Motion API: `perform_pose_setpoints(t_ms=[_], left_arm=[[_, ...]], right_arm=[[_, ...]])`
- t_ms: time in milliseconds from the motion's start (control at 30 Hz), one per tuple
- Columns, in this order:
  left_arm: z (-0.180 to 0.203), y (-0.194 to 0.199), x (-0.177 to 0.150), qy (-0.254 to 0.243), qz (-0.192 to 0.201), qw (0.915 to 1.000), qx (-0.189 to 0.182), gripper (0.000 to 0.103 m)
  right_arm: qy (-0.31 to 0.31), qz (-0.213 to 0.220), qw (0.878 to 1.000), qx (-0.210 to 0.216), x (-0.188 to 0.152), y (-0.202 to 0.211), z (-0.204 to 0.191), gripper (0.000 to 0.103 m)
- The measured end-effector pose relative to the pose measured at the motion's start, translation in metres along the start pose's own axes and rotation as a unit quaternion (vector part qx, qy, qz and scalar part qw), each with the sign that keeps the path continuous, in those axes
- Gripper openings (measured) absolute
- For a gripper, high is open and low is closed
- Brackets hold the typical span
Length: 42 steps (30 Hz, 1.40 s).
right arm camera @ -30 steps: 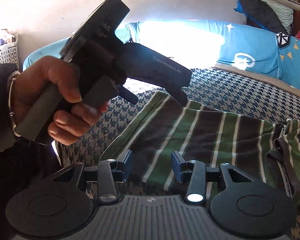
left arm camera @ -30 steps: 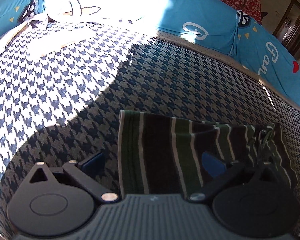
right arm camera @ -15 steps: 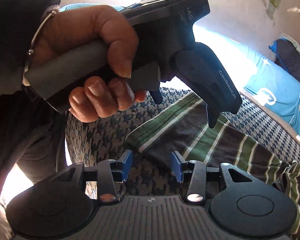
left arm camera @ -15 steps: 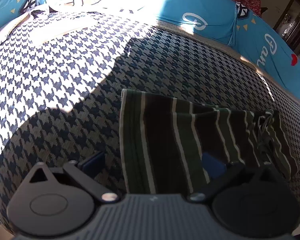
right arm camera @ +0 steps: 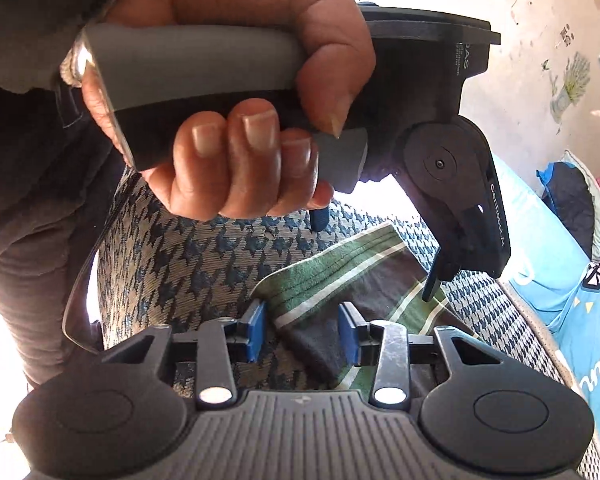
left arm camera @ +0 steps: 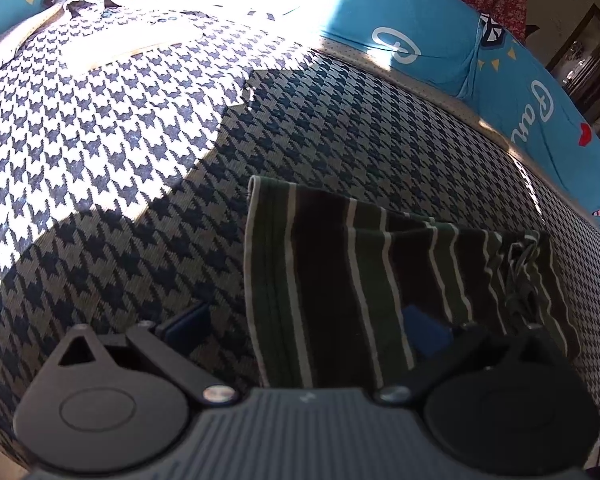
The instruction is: Fold clothes
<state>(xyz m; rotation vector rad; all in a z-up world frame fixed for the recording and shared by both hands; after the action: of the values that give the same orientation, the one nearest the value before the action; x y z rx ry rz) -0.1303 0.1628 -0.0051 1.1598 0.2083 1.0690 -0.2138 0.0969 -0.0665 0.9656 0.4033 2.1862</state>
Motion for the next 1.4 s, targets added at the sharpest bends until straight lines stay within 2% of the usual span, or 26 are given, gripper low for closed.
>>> perform_pose_setpoints(t_ms=[33, 67, 133, 233, 433, 600, 633, 667, 700, 767, 800, 900, 1100, 1233, 1300, 1400], left_arm=[[-0.001, 0.0, 0.001, 0.005, -0.002, 1.0, -0.004, 0.103], [-0.002, 0.0, 0.002, 0.011, -0.004, 0.9999, -0.008, 0.103], [-0.003, 0.0, 0.004, 0.022, -0.007, 0.9996, -0.015, 0.103], [-0.004, 0.0, 0.006, 0.04, -0.017, 0.9985, -0.032, 0.103], [0.003, -0.008, 0.008, 0.075, -0.048, 0.993, -0.078, 0.103], [0.014, -0.018, 0.012, 0.089, -0.069, 0.9873, -0.113, 0.103], [0.016, -0.019, 0.013, 0.091, -0.071, 0.9859, -0.121, 0.099], [0.019, -0.021, 0.015, 0.094, -0.073, 0.9846, -0.128, 0.086], [0.021, -0.024, 0.016, 0.097, -0.077, 0.9838, -0.13, 0.073], [0.022, -0.029, 0.015, 0.103, -0.081, 0.9833, -0.126, 0.064], [0.021, -0.031, 0.015, 0.102, -0.079, 0.9842, -0.121, 0.054], [0.021, -0.032, 0.014, 0.093, -0.075, 0.9872, -0.106, 0.04], [0.019, -0.033, 0.013, 0.084, -0.082, 0.9883, -0.097, 0.032], [0.017, -0.033, 0.014, 0.093, -0.085, 0.9873, -0.096, 0.032], [0.015, -0.033, 0.014, 0.102, -0.086, 0.9861, -0.099, 0.032], [0.014, -0.032, 0.014, 0.107, -0.087, 0.9855, -0.099, 0.032]], right_arm=[[0.001, 0.0, 1.0, -0.001, 0.0, -0.002, 0.001, 0.011], [0.0, 0.001, 1.0, -0.003, 0.0, -0.003, 0.003, 0.008], [-0.017, 0.006, 1.0, -0.003, -0.001, -0.002, 0.01, 0.008], [-0.086, 0.019, 0.996, 0.007, -0.004, 0.002, 0.032, 0.007], [-0.207, 0.042, 0.977, 0.021, -0.018, 0.017, 0.075, 0.008], [-0.265, 0.054, 0.962, 0.03, -0.034, 0.017, 0.106, 0.008], [-0.273, 0.056, 0.96, 0.031, -0.03, 0.021, 0.1, 0.008], [-0.279, 0.057, 0.958, 0.032, -0.028, 0.023, 0.097, 0.008], [-0.282, 0.057, 0.957, 0.033, -0.03, 0.022, 0.099, 0.008], [-0.284, 0.057, 0.957, 0.035, -0.028, 0.018, 0.102, 0.008], [-0.283, 0.055, 0.957, 0.036, -0.028, 0.018, 0.102, 0.008], [-0.27, 0.047, 0.961, 0.039, -0.026, 0.024, 0.091, 0.008], [-0.226, 0.018, 0.973, 0.047, -0.03, 0.012, 0.075, 0.009], [-0.191, 0.002, 0.98, 0.051, -0.034, 0.005, 0.059, 0.025], [-0.17, -0.001, 0.984, 0.05, -0.035, 0.002, 0.053, 0.027], [-0.147, -0.006, 0.988, 0.041, -0.035, 0.0, 0.046, 0.038]])
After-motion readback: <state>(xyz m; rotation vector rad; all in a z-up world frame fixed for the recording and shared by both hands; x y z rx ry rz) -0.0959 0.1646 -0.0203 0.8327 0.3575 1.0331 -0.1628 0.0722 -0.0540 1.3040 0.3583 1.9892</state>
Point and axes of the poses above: each gripper's, at about its wrist camera, not at the fingertips, and y roughly against the way its jaws point, z to its right, x to its top, the point moved 9 cm from there along -y, roughly the way its jaws point, and after that the axes turned 14 degrees about y, right-handed, at the moved point
